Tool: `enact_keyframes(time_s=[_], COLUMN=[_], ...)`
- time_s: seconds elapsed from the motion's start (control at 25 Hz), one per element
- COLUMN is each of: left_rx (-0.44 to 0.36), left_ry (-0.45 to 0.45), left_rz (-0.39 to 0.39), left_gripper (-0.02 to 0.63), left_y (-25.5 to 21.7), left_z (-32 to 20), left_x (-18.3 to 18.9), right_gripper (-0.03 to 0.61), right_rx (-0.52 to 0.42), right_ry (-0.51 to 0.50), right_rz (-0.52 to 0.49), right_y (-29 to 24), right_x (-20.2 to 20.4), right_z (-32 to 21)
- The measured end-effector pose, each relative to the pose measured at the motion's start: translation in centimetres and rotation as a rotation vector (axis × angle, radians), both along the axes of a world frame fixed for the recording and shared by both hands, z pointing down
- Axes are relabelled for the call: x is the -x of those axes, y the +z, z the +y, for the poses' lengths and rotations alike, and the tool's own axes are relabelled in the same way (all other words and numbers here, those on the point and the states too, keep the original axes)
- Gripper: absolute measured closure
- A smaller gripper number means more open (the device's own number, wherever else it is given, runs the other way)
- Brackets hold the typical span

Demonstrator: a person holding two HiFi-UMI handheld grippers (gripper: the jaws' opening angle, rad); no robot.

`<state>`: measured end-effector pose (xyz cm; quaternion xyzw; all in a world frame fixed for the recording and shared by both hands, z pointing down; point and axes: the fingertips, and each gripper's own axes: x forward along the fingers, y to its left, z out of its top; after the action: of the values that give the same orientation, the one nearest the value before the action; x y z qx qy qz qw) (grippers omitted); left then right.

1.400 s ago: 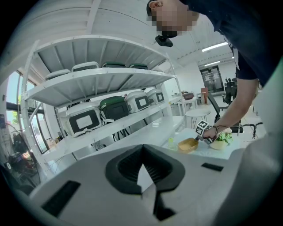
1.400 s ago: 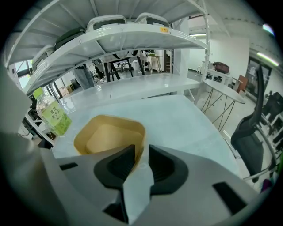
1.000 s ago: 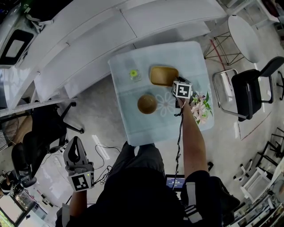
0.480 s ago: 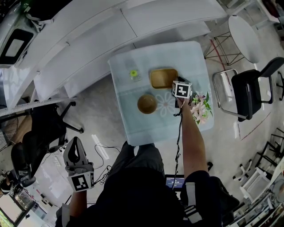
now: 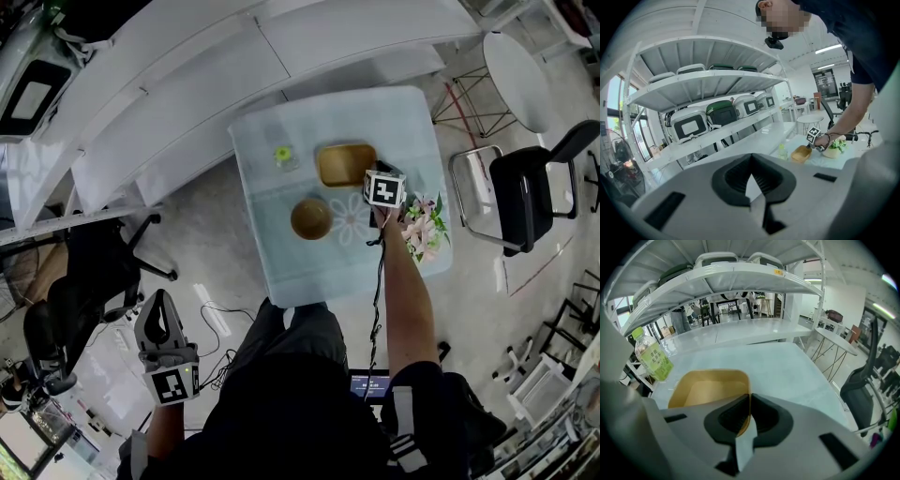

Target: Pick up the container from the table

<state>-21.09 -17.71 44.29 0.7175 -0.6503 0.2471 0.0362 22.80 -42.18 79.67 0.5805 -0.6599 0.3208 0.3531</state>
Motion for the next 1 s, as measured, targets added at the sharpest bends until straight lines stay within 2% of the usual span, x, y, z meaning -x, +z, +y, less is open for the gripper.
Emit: enact_keyframes(time_s=[0.64, 0.8, 1.0], left_rx=[-0.014, -0.025, -0.028], left_ry=[0.006, 0.035, 0.035], left_rz=[0.011, 0.001, 0.026], left_gripper=[0.609, 0.609, 0.611], left_y=[-0.5, -0.6, -0.8], left_z=[0.6, 0.5, 0.4], left_x=[0.3, 0.3, 0.0], right_gripper=[0.563, 0.563, 0.563], right_rx=[-0.035, -0.047, -0.056], right_ry=[0.089, 0.112, 0.125], right_rz=[-0.099, -0.128, -0.162], right_y=[-2.8, -4.0, -5.7], right_x=[0.3, 0.6, 0.7], right_z=[0.4, 0.6, 1.2])
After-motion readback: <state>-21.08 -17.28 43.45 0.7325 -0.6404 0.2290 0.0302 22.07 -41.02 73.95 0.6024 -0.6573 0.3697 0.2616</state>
